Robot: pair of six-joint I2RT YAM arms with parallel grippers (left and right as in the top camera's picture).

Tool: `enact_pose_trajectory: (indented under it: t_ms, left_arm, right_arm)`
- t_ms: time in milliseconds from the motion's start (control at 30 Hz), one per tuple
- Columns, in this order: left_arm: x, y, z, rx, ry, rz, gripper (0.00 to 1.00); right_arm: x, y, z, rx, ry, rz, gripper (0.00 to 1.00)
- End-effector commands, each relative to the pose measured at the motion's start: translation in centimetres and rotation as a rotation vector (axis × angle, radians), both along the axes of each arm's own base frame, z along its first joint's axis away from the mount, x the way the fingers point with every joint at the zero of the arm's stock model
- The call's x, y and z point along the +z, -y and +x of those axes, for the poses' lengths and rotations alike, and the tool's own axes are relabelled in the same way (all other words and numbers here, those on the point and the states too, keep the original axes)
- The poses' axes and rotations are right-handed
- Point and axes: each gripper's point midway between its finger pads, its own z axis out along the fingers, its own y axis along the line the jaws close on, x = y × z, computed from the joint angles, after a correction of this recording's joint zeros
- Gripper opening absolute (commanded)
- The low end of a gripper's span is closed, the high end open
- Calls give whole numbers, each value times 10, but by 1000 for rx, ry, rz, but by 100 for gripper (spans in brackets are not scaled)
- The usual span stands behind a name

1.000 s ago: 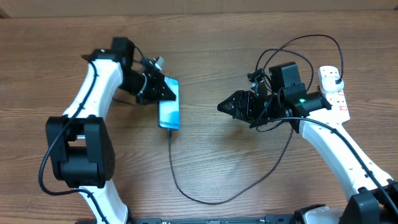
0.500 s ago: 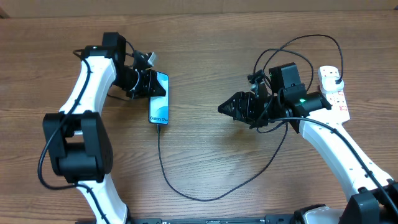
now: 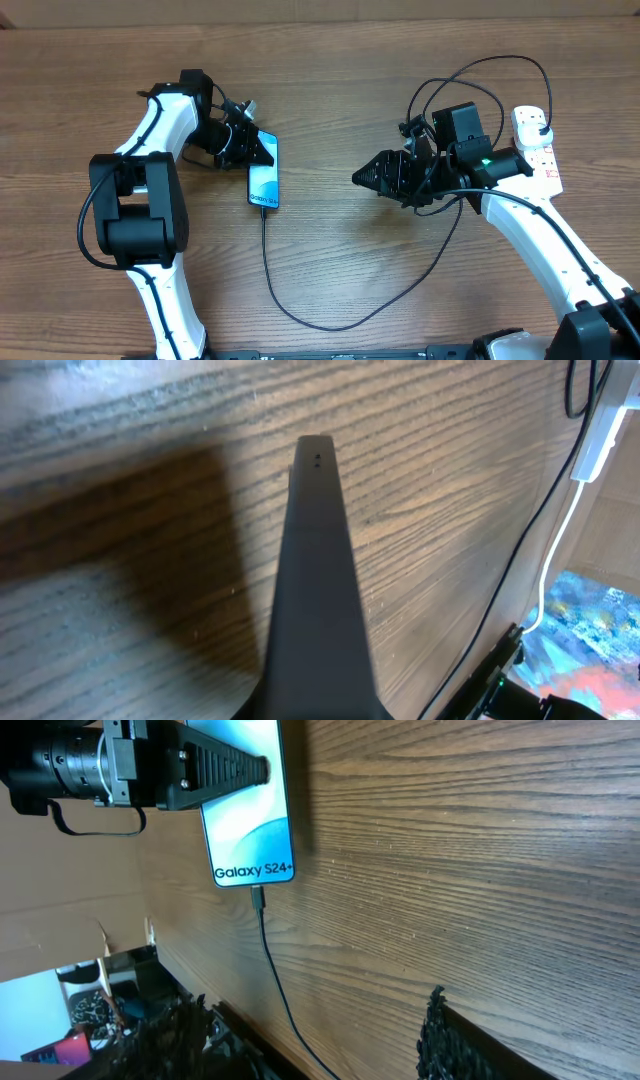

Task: Plug charger to phone and switch on socket
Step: 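Release the plug with the right gripper and lower the phone with the left, then lay the phone flat on the table and open the left gripper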

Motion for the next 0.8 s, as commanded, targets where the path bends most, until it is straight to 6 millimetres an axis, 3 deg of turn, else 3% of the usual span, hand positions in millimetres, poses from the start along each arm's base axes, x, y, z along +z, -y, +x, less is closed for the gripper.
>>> enact_pose_trajectory:
  t_ms: [0,767]
  left_arm:
    - [5,2,4,7,10,-11,7]
    - [-21,9,-6,5,-18,14,7]
  right_arm:
    - [8,1,6,0,36,-3,70]
    - [6,2,4,-1,23,-10,71]
